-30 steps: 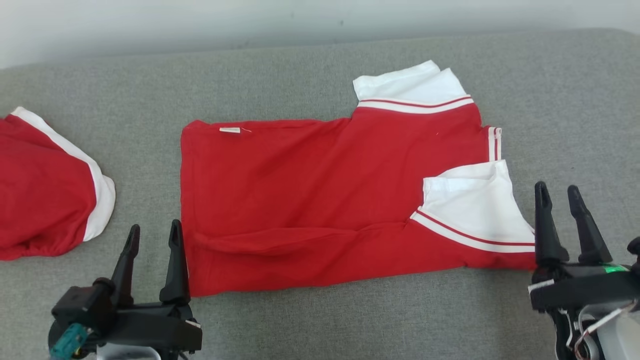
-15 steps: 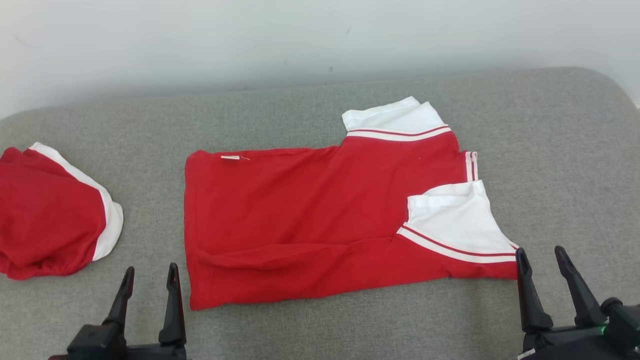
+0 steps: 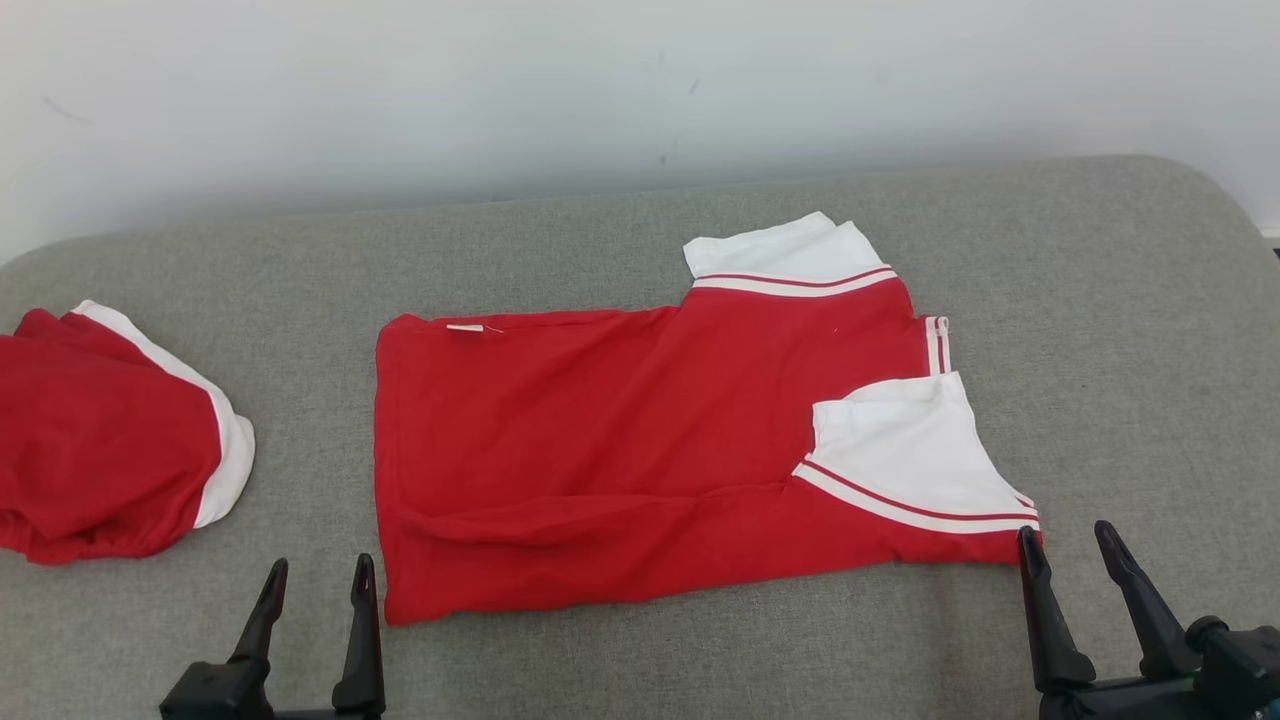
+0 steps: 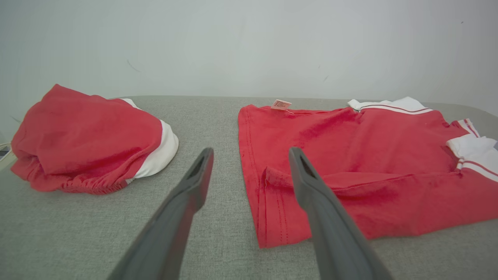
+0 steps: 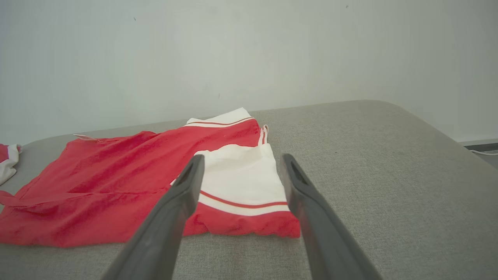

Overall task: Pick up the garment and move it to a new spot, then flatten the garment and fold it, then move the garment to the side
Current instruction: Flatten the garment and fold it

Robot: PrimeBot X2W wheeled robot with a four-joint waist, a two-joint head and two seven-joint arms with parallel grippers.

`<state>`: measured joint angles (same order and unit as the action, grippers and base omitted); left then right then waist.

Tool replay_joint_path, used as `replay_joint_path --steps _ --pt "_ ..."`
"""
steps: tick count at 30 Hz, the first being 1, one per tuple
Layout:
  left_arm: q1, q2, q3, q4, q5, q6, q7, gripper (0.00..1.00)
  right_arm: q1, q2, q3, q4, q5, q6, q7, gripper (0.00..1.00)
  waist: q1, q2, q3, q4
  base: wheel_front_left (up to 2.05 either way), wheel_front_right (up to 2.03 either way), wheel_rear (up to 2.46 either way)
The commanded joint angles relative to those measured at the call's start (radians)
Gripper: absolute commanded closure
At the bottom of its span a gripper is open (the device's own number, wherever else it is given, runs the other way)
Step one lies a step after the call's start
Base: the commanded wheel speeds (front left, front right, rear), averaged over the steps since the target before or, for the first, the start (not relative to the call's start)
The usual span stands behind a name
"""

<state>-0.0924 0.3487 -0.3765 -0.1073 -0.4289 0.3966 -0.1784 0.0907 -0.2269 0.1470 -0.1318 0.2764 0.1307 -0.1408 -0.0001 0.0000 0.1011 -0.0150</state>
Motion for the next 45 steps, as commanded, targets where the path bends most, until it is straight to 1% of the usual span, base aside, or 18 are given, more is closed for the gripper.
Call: replay_joint_path --steps 1,6,10,16,20,21,23,30,33,34,35,36,37,38,45 --pt "-0.010 0.000 -0.005 0.005 0.004 -0.005 0.001 0.00 -0.007 0.001 -0.002 -0.004 0.000 0.000 0.003 0.00 0.0001 0.0000 0.005 0.004 0.00 0.00 0.00" --pt "-0.025 -0.001 -0.013 0.010 0.006 -0.006 0.010 0.00 -0.026 -0.007 -0.010 0.004 0.004 0.000 0.006 0.00 0.0001 0.0000 0.015 0.013 0.00 0.00 0.00" --pt "-0.062 -0.007 -0.035 0.033 0.003 -0.026 0.039 0.00 -0.060 -0.022 -0.023 0.045 0.008 0.000 0.020 0.00 0.0001 0.0000 0.035 0.022 0.00 0.00 0.00" --pt "-0.134 -0.031 -0.064 0.128 -0.014 -0.064 0.061 0.00 -0.136 -0.055 -0.028 0.183 0.029 0.000 0.004 0.00 0.0001 0.0000 0.078 0.033 0.00 0.00 0.00" --pt "-0.174 -0.057 -0.076 0.200 -0.036 -0.092 0.064 0.00 -0.190 -0.070 -0.017 0.275 0.053 0.000 -0.014 0.00 0.0001 0.0000 0.108 0.037 0.00 0.00 0.00" --pt "-0.187 -0.069 -0.078 0.234 -0.051 -0.104 0.064 0.00 -0.216 -0.077 -0.010 0.321 0.062 0.000 -0.022 0.00 0.0001 0.0000 0.122 0.040 0.00 0.00 0.00" --pt "-0.197 -0.080 -0.080 0.261 -0.061 -0.113 0.060 0.00 -0.239 -0.080 -0.004 0.363 0.072 0.000 -0.027 0.00 0.0001 0.0000 0.133 0.044 0.00 0.00 0.00" --pt "-0.220 -0.105 -0.080 0.324 -0.100 -0.143 0.066 0.00 -0.294 -0.092 0.034 0.474 0.115 0.000 -0.023 0.00 0.0001 0.0000 0.157 0.052 0.00 0.00 0.00" --pt "-0.223 -0.112 -0.083 0.341 -0.124 -0.164 0.082 0.00 -0.312 -0.091 0.049 0.509 0.137 0.000 -0.029 0.00 0.0001 0.0000 0.159 0.054 0.00 0.00 0.00" --pt "-0.223 -0.117 -0.082 0.343 -0.134 -0.170 0.084 0.02 -0.318 -0.094 0.054 0.519 0.143 0.000 -0.033 0.00 0.0001 0.0000 0.159 0.055 0.00 0.00 0.00" --pt "-0.224 -0.118 -0.081 0.345 -0.141 -0.180 0.088 0.51 -0.323 -0.094 0.058 0.529 0.153 0.000 -0.030 0.35 0.0001 0.0000 0.159 0.055 0.00 0.00 0.00" --pt "-0.226 -0.114 -0.084 0.351 -0.142 -0.183 0.093 0.62 -0.324 -0.090 0.064 0.536 0.166 0.000 -0.028 0.55 0.0001 0.0000 0.158 0.055 0.00 0.00 0.00" --pt "-0.226 -0.114 -0.084 0.353 -0.148 -0.187 0.097 0.89 -0.327 -0.091 0.069 0.541 0.173 0.000 -0.033 0.82 0.0001 0.0000 0.156 0.055 0.00 0.00 0.00" --pt "-0.224 -0.118 -0.083 0.353 -0.159 -0.196 0.098 1.00 -0.329 -0.093 0.072 0.548 0.182 0.000 -0.033 1.00 0.0001 0.0000 0.154 0.055 0.00 0.00 0.00" --pt "-0.201 -0.113 -0.072 0.333 -0.192 -0.210 0.097 1.00 -0.309 -0.108 0.070 0.536 0.239 0.000 -0.055 1.00 0.0001 0.0000 0.136 0.053 0.00 0.00 0.00"
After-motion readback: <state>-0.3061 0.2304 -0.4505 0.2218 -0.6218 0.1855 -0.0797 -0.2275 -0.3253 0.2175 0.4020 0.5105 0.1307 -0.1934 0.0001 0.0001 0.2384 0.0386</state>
